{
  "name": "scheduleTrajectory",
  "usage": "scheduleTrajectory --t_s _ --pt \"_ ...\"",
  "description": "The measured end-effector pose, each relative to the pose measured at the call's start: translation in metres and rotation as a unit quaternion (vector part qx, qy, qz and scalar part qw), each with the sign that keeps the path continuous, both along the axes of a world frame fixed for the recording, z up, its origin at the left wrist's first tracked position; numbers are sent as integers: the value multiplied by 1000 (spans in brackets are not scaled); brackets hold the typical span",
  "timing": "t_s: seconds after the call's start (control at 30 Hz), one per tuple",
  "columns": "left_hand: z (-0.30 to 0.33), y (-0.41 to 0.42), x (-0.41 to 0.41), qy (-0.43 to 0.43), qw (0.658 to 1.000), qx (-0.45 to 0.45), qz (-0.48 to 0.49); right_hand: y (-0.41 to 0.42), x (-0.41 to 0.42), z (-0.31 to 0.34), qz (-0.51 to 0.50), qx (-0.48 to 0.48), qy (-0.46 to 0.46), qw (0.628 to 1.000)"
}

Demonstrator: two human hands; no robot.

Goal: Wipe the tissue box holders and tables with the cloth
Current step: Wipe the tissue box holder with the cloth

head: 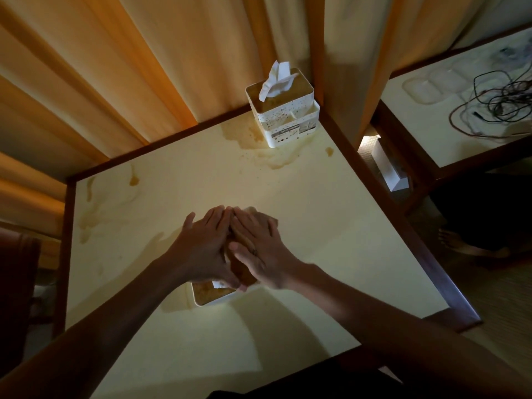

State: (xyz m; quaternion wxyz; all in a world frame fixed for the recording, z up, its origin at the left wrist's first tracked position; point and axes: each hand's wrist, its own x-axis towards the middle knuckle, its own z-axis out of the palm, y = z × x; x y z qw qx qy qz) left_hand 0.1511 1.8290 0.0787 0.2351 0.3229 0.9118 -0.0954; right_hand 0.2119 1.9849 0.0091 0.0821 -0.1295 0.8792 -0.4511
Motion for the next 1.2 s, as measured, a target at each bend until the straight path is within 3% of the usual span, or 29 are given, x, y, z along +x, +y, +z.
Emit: scheduleTrajectory --t_s 0.17,0.3,0.4,0.5,0.53,0.6,0.7,0.77,0.8,0.83,0.9,0.97,1.07,1.2 --pt "4 3 3 -11 1000 18 8 6 -24 19 -33 -110 -89 989" --pt "6 4 3 3 1000 -9 3 3 1 7 -21 -57 -4 998" --pt "9 6 4 8 999 -38 6 10 37 -8 9 -22 9 1000" --pt "8 4 7 4 999 -38 23 19 70 -3 14 -100 0 995" --pt "7 3 7 5 999 -32 29 21 77 2 -13 -181 -21 983" --pt "5 -5 12 -4 997 14 81 24 82 22 -159 -347 -93 919" --pt "3 -21 24 -22 961 156 227 33 74 31 -366 -422 -179 810" --pt "2 -33 36 -7 936 208 284 36 67 33 -380 -426 -193 798" --pt "2 -38 43 0 931 219 291 34 63 37 -364 -424 -188 808" --pt "2 -43 50 0 931 229 284 32 59 41 -336 -396 -153 841" --pt "1 -49 59 -22 937 237 256 29 53 42 -209 -323 16 923" --pt "-4 -54 59 -39 945 215 243 33 42 25 -39 -172 181 968" --pt "-10 -55 50 -42 962 161 217 43 28 -8 147 37 290 945" --pt "-11 -54 41 -42 969 142 197 58 33 -22 277 133 360 881"
